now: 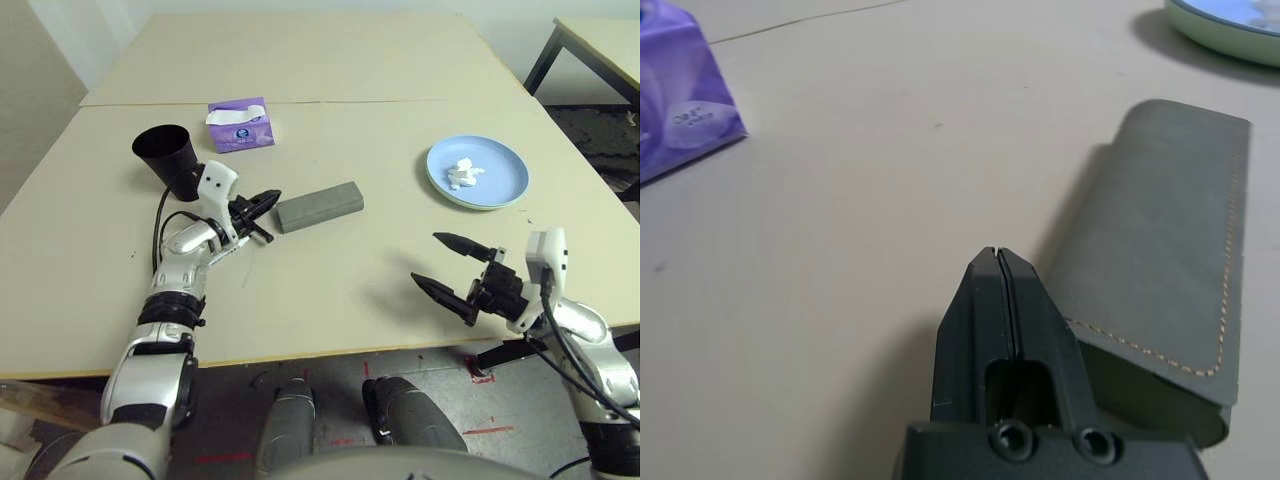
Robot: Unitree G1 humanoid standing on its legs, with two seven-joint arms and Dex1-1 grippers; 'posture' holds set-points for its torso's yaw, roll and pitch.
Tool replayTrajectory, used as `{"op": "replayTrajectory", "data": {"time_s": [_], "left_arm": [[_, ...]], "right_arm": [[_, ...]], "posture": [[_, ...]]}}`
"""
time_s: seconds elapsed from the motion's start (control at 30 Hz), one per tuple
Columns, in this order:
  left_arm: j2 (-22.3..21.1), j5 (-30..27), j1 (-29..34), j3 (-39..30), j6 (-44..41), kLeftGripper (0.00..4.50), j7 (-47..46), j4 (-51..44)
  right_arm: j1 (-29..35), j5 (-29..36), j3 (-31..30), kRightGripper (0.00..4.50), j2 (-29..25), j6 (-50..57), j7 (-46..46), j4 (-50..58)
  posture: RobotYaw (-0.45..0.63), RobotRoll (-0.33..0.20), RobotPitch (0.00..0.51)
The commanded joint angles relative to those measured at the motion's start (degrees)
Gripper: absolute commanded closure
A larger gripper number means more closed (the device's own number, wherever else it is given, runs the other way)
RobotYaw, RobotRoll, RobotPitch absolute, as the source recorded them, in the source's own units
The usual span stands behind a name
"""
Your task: Organize and tidy the items on the table.
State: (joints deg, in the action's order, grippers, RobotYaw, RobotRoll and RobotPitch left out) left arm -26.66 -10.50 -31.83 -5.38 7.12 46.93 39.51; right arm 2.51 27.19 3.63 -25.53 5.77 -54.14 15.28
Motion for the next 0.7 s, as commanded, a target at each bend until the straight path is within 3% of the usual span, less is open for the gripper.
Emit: {"op": "replayTrajectory", "data": {"time_s": [0.03, 0.5, 0.7], "left_arm": [[0.1, 0.6, 1.5, 1.4, -1.5, 4.48, 1.2, -1.1], [-4.8, -2.6, -0.1, -3.6, -5.9, 4.48, -0.2, -4.2], [-7.3, -4.9, 3.7, -4.5, -9.3, 4.48, 2.5, -10.8]], "right_arm": [[-0.1, 0.6, -0.5, 0.0, -0.1, 0.5, 0.3, -0.3], [-1.4, 0.4, -1.4, 0.0, 0.1, -0.3, -1.0, -2.9], [-2.5, 0.1, -2.2, 0.0, 0.8, -1.1, -1.4, -4.3]], "posture": [[-0.13, 0.0, 0.129], [-0.09, 0.0, 0.133], [-0.08, 0.0, 0.135]]}}
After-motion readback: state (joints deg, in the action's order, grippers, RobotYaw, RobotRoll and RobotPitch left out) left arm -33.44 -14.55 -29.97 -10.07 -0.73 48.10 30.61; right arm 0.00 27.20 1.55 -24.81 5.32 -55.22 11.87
